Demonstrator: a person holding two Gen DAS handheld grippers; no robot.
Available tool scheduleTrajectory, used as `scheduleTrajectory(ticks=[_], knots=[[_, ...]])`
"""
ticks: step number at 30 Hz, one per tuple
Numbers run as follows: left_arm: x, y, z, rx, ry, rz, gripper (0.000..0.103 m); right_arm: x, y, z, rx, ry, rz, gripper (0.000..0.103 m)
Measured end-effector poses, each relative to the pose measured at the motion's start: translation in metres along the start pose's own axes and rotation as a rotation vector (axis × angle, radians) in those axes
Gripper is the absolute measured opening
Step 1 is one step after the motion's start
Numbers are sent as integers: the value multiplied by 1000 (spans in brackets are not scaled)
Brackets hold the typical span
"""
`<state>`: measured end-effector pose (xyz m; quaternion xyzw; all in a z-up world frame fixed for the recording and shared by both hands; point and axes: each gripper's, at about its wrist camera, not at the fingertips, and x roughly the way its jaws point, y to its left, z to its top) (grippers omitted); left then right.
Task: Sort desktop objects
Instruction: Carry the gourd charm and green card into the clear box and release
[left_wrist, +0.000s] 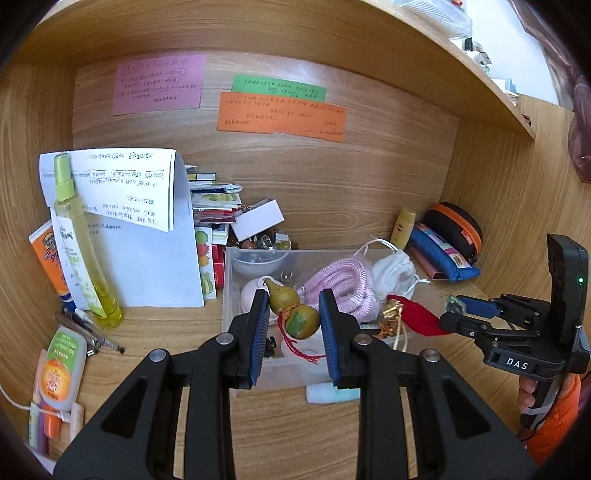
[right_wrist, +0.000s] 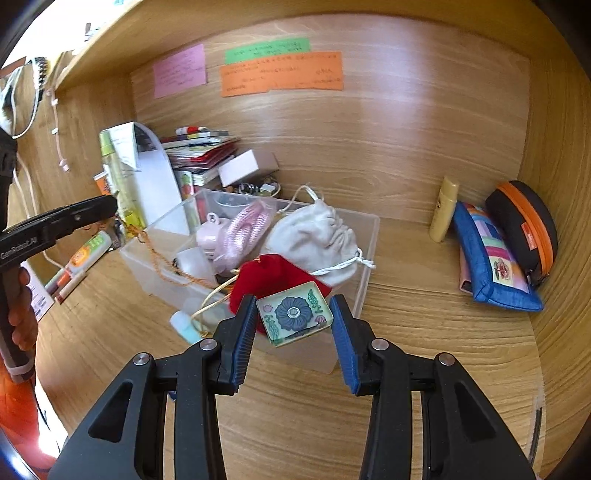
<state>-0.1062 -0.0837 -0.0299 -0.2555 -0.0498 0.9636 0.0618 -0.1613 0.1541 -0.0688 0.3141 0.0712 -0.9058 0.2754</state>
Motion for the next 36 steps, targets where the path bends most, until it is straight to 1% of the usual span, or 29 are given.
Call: scheduleTrajectory(ticks=[6,14,18,25,27,30,33,35,36], knots=[[24,11,-2,-23,46,8,27,17,-8,6,14,18,-11,37],[56,20,-12,-44,121,22,27,33,-12,11,9,38,5,36],[62,21,-15,-40,142,27,27,34,-11,10,2,39,11,37],[61,18,-16,-34,149,33,28,31,-12,10,14,30,7,37],[59,18,-16,-34,147,29,30,28,-12,9,19,25,2,38],[51,14,-16,-30,132,28,35,21,-12,8,21,9,-9,47],[42,10,-16,-21,113,29,45,10,-11,7,21,-15,-11,52],[34,7,-17,-15,96,33,53,2,-7,6,18,-29,-5,55],[31,6,-17,-12,92,35,55,-1,-5,6,14,-33,-3,58]])
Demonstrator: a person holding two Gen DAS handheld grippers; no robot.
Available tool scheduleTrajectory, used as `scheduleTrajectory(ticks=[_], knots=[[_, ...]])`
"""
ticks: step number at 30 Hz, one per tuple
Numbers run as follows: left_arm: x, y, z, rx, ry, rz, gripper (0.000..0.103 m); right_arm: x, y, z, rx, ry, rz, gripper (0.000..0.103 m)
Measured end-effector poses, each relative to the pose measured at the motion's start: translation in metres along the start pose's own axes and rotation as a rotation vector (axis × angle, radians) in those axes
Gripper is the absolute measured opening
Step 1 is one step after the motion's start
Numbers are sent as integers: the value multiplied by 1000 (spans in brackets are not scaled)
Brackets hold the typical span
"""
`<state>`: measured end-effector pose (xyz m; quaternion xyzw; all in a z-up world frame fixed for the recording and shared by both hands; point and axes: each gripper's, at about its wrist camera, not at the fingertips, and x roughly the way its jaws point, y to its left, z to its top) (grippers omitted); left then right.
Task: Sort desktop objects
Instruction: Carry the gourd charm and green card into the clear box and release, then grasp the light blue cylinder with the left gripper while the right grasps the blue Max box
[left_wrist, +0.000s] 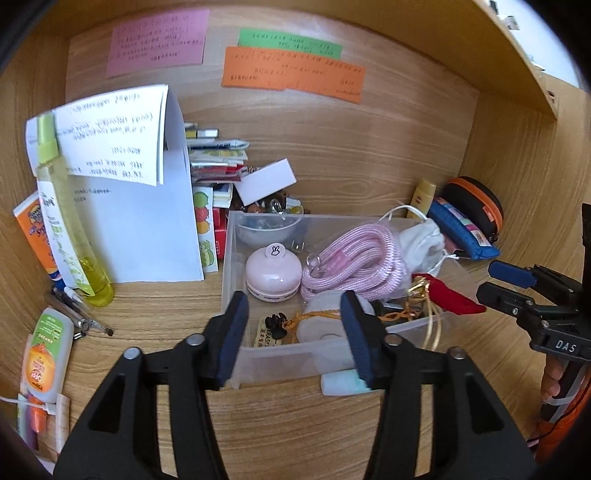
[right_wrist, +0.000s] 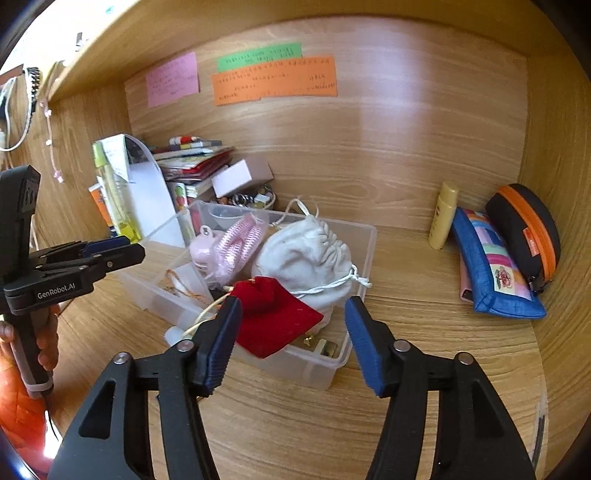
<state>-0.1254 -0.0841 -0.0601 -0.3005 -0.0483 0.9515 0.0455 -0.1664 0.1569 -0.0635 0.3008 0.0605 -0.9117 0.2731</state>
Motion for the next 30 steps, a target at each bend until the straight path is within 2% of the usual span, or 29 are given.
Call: scheduleTrajectory(ticks=[3,5,6,11,21,30], knots=[[-10,-3,-3,6,-18,14,65,-11,9,-3,-18,-15,10,68],[-16,-3,-5,4,-26,30,77,-16,16,-6,-34,-20,22,73],[-18,-2,-5,1,-30,35,79,-19,19,-7,-43,-20,26,77],[-30,1,-13,-27,-30,61,91,-25,30,-17,-68,-6,58,80],[-39,14,-40,-93,32,80,96,-17,48,-41,-116,94,140,80],[-17,28,-63,-158,153,59,96,32,79,-61,-229,247,189,80]])
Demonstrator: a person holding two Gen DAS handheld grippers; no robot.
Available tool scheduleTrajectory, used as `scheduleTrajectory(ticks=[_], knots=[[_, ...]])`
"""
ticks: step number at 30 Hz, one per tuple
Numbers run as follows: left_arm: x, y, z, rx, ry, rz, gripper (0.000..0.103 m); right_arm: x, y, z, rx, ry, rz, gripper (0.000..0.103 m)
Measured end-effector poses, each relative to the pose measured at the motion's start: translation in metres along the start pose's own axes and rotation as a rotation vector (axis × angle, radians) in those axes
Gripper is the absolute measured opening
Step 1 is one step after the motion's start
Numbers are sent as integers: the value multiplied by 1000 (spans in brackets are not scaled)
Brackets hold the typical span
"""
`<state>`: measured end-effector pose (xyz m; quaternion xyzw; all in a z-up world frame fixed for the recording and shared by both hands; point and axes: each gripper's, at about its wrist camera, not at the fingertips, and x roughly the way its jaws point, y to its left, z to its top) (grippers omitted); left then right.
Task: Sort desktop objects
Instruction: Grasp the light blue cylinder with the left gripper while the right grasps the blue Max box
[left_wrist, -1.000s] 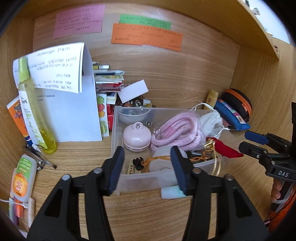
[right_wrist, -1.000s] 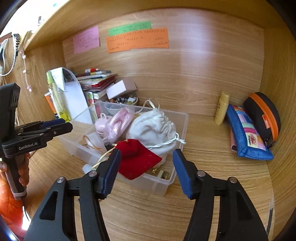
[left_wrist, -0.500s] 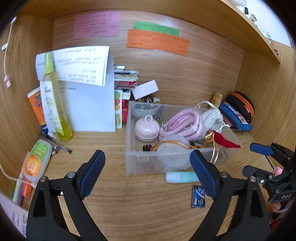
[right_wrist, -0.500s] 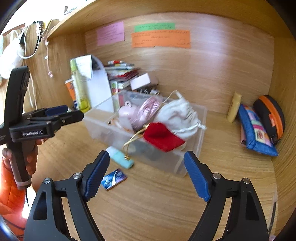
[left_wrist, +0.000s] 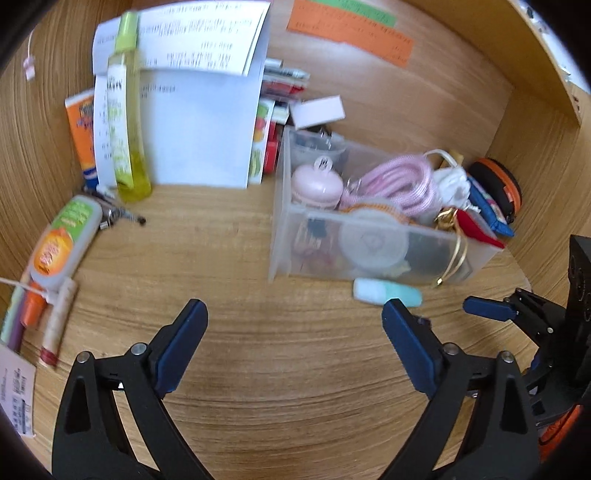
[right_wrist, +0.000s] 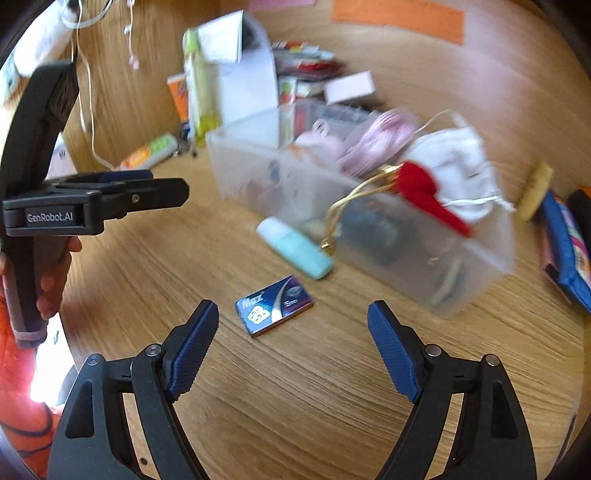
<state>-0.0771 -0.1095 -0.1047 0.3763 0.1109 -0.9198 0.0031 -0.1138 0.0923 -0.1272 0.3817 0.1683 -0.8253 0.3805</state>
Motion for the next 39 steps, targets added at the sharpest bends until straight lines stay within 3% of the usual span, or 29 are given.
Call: scheduleTrajectory(ticks=[5,12,20,31,39], knots=[[7,1,-3,-11,19,0,96,17,8,3,-45,38,9,76],[18,-7,-2,6,44,-12,96,26,12,4,-86,59,21,50],[34,-32,0,56,81,-28,96,20,8,2,-77,41,14,50],[69,-79,1,145,171,-46,96,-28,-51,-17,84,-53,-49,50],[77,-97,-1,175,162,44,96,-49,-71,-23,119,-119,-33,50]])
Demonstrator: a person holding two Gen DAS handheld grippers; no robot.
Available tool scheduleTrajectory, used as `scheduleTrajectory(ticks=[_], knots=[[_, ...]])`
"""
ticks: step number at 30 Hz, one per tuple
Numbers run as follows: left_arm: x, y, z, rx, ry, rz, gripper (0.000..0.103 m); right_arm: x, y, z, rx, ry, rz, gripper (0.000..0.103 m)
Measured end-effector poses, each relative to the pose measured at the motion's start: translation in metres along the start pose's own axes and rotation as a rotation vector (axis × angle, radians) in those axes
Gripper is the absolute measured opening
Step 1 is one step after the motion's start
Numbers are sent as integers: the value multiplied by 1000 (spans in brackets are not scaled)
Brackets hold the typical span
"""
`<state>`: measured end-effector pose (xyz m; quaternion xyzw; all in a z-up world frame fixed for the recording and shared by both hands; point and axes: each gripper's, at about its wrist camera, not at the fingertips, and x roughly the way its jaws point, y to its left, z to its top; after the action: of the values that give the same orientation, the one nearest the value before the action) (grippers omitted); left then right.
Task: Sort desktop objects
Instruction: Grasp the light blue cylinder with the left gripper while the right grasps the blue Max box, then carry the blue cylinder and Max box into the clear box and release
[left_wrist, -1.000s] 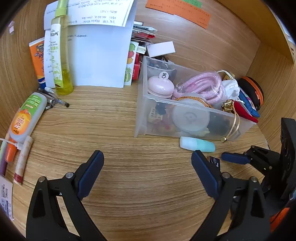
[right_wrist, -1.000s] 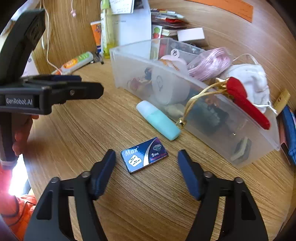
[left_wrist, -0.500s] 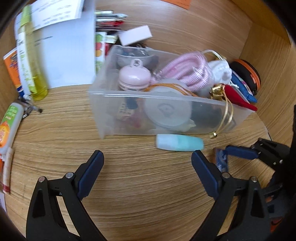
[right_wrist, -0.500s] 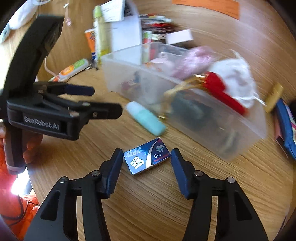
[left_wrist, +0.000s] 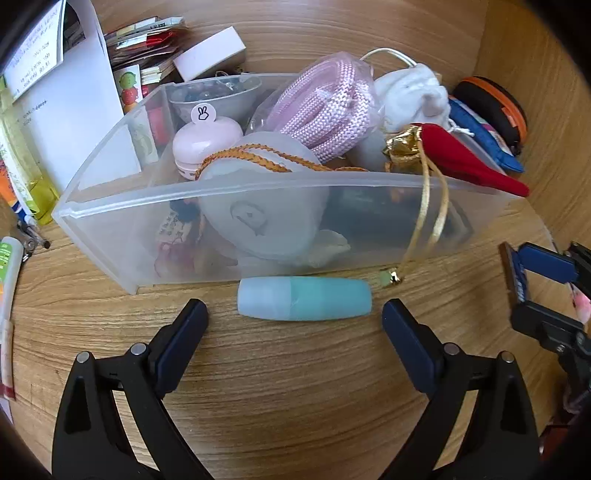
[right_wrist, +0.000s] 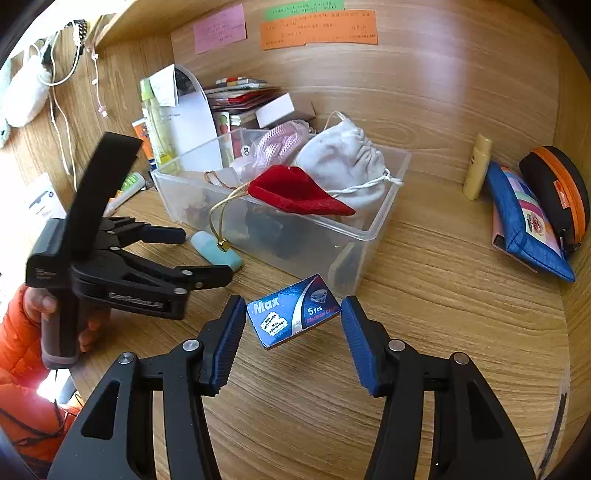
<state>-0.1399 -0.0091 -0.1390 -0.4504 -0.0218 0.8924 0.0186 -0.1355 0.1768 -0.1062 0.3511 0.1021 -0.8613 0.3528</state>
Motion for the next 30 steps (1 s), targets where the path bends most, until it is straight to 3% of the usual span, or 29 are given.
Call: scheduleTrajectory(ticks=[4,6,8,15,21,30], knots=[[3,-6,0,21,9,47,96,-2,-4,-1,0,-8,17,50],[2,-8,0,32,3,40,90,-1,-5,-1,1,-11,23,50],[-2,-9,-1,41,-14,36,73,-4,-5,-3,1,-18,25,50],[-12,-7,-8,42,-36,3,73,-7,-1,-3,12,-25,10,50],[-38,-2,-15,39,-109,-16,73,-11,2,5,21,-38,-13,50],[-80,36,-11,-29,-241,5,73,-20,9,24,16,-88,-47,50]])
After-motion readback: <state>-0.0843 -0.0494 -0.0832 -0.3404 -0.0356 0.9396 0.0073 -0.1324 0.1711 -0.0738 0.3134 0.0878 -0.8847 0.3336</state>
